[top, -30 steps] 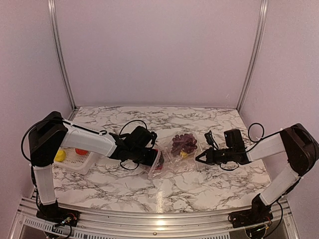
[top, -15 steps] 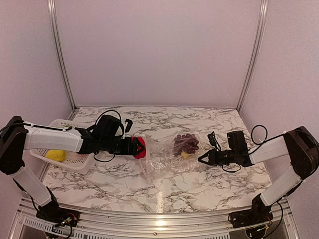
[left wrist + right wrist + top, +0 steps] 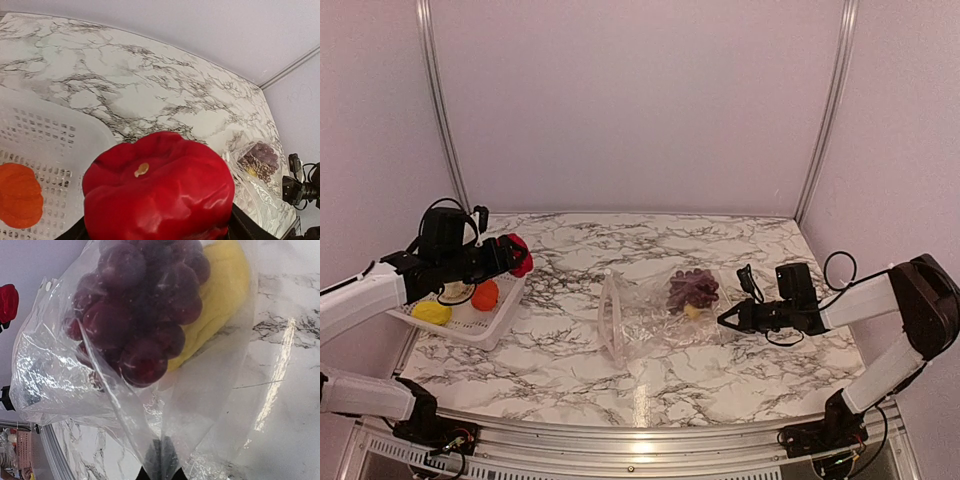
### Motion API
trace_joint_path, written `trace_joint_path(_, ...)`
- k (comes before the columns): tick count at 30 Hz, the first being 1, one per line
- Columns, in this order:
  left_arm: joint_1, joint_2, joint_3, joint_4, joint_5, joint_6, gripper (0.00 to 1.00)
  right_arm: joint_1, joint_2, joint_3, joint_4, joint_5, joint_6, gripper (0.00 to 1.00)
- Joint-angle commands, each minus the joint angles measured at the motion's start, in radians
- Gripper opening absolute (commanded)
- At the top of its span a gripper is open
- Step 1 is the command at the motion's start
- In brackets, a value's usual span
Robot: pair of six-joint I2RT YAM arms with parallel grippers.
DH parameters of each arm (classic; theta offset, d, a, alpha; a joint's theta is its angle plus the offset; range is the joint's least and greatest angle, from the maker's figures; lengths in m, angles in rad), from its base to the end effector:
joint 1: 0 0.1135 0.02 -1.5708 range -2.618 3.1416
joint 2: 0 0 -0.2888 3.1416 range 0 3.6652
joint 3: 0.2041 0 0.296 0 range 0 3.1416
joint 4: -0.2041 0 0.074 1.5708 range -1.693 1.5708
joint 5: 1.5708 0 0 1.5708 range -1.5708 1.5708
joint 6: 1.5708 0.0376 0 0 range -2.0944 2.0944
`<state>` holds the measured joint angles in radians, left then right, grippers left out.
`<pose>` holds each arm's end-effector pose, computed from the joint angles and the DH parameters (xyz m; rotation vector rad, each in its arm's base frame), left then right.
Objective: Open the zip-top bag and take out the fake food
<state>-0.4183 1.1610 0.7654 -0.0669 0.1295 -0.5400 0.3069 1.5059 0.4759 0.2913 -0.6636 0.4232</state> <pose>0.2677 -0.1243 0.2724 -0.0437 2.1083 -0.7224 0.2585 0.1062 0.1143 -0.2209 2.3708 1.1289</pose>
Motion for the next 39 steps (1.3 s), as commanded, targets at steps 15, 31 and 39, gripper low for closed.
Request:
trace_joint_path(15,0.341,-0.260,-0.225,-0.317,-0.116,-0.153,0.55,-0.009,0.022,0.016,0.030,-0.017,0.002,0.00)
trace_joint_path(31,0.356,-0.261,-0.163,-0.344,-0.094,-0.080,0.99,-0.010,0.018,0.015,0.027,-0.030,0.002,0.00)
trace_joint_path(39,0.258,-0.260,-0.083,-0.281,0.010,0.042,0.99,-0.008,0.018,0.009,0.030,-0.036,0.007,0.00)
